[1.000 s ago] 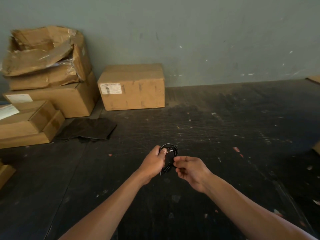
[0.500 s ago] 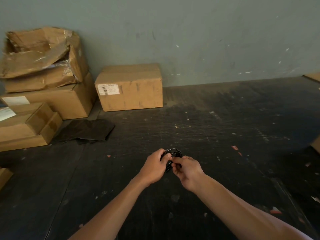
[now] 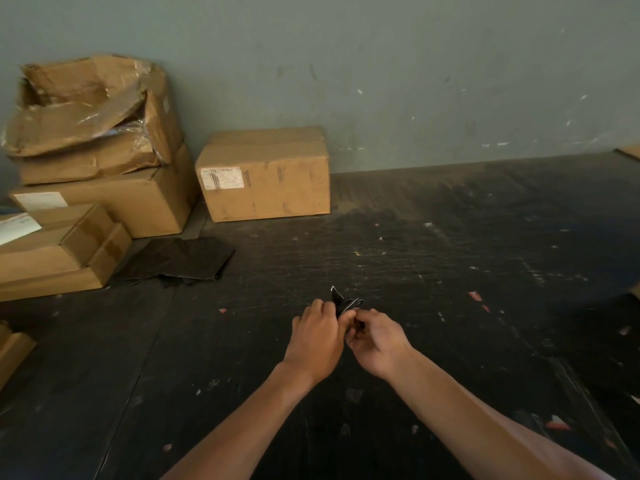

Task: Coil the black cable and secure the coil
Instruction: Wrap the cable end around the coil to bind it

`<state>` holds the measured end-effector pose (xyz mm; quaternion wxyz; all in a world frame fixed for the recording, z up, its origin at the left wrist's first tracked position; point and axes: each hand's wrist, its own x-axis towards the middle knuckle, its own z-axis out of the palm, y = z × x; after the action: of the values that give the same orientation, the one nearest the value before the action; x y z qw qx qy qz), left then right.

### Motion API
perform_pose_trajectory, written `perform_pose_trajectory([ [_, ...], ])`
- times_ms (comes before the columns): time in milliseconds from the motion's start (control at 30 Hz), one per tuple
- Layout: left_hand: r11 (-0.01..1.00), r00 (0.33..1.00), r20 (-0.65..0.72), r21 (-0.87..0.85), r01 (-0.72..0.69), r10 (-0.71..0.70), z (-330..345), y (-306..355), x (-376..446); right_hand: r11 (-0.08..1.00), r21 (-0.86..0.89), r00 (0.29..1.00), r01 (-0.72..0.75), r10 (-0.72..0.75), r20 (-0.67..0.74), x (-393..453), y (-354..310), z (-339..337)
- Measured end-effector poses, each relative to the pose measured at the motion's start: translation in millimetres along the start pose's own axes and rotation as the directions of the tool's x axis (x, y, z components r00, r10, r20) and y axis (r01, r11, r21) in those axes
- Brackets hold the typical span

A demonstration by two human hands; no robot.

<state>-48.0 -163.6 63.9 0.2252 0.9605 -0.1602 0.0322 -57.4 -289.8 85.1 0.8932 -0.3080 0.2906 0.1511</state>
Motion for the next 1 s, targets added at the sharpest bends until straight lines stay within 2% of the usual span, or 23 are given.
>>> perform_pose_trajectory([
  [100,0.993,1.000,-0.006,-0.118,0.026,-0.027,3.1,2.1,0.5,0.999,-0.046,1.000,-0.009,0.009,0.000,1.0,-3.1,-2.1],
  [167,0.941,0.992,0.046,-0.313,0.130,-0.121,5.5,2.3,3.3,0.997,-0.076,1.000,-0.013,0.012,-0.006,2.4,-4.5,-3.2],
  [267,0.751,0.959,0.165,-0.597,0.281,-0.228,6.8,3.4,7.3,0.997,-0.070,1.000,-0.012,0.011,-0.019,5.0,-5.0,-3.9],
  [367,0.577,0.937,0.165,-0.750,0.321,-0.307,5.8,6.6,8.2,0.998,-0.064,1.000,-0.019,0.018,-0.019,4.0,-5.7,-4.0],
  [467,0.564,0.927,0.049,-0.782,0.267,-0.371,5.0,5.0,8.3,0.991,-0.133,1.000,0.019,-0.021,-0.016,1.7,-7.9,-3.9],
  [533,0.593,0.931,-0.002,-0.771,0.232,-0.366,3.5,2.7,7.6,0.964,-0.252,0.996,0.086,-0.092,-0.012,1.1,-8.0,-3.6],
  [600,0.626,0.931,-0.023,-0.746,0.227,-0.364,2.2,-0.3,6.7,0.886,-0.430,0.982,0.174,-0.189,0.010,-0.3,-5.0,-5.6],
  [633,0.629,0.929,-0.024,-0.742,0.231,-0.370,1.5,-1.1,6.7,0.808,-0.541,0.966,0.234,-0.254,0.037,-1.2,-2.9,-7.1],
  [700,0.630,0.925,-0.013,-0.735,0.249,-0.380,0.1,-1.9,7.6,0.583,-0.726,0.913,0.365,-0.376,0.157,-3.2,0.7,-9.8],
  [767,0.639,0.929,0.002,-0.725,0.256,-0.369,-1.7,-2.8,8.4,0.376,-0.800,0.853,0.468,-0.429,0.298,-4.1,2.2,-11.3],
  [800,0.641,0.934,0.008,-0.725,0.251,-0.357,-2.9,-3.1,8.5,0.315,-0.809,0.834,0.496,-0.432,0.343,-4.6,1.7,-12.0],
  [1000,0.584,0.939,0.042,-0.773,0.247,-0.341,-11.6,-6.0,9.4,0.232,-0.785,0.801,0.574,-0.360,0.479,-6.8,-4.9,-19.9],
])
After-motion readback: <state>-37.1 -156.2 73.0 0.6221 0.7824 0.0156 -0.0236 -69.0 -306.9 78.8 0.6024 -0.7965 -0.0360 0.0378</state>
